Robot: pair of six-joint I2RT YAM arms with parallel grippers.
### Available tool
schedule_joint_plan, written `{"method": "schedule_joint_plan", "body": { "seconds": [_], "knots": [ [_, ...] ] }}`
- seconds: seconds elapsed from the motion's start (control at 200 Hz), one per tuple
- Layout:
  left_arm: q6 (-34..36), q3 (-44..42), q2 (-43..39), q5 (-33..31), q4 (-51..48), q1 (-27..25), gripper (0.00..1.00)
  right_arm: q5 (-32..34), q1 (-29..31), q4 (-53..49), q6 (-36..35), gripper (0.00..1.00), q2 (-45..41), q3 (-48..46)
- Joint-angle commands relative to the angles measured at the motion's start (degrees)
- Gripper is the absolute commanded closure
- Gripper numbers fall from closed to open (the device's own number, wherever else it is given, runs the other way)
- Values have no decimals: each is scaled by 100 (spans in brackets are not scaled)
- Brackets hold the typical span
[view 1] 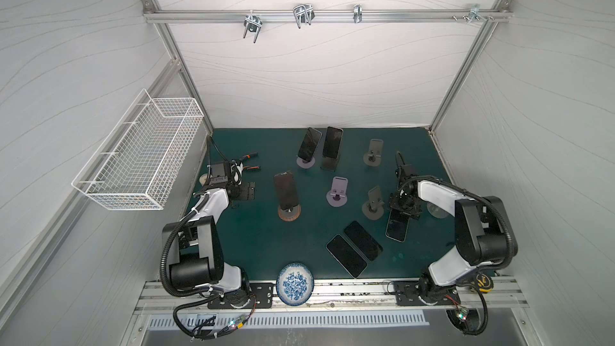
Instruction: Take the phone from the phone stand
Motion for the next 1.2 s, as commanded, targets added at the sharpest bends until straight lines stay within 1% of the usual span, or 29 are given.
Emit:
{"method": "schedule_joint_plan", "body": {
  "seconds": [0.0,0.105,0.36,0.48,0.58,0.75,0.965,1.196],
  "knots": [
    [67,130,-57,43,63,-10,5,-98,85,160,49,22,173,-74],
    [92,115,-74,73,70,-6,5,-138,99,134,0,21,214,-1],
    [94,137,-48,80,47,-10,5,-198,114,143,-65,21,235,21],
    [69,157,-22,48,35,-11,5,-210,117,134,-133,21,82,23],
    [94,138,-47,80,51,-7,5,-228,111,79,-296,22,67,112],
    [85,124,-71,76,59,-5,5,-540,151,-115,-692,21,317,396],
    [93,125,-60,84,57,-8,5,-424,261,-347,-847,21,386,526],
    [94,125,-60,78,58,-5,5,-96,247,-522,-905,22,385,602]
  ]
}}
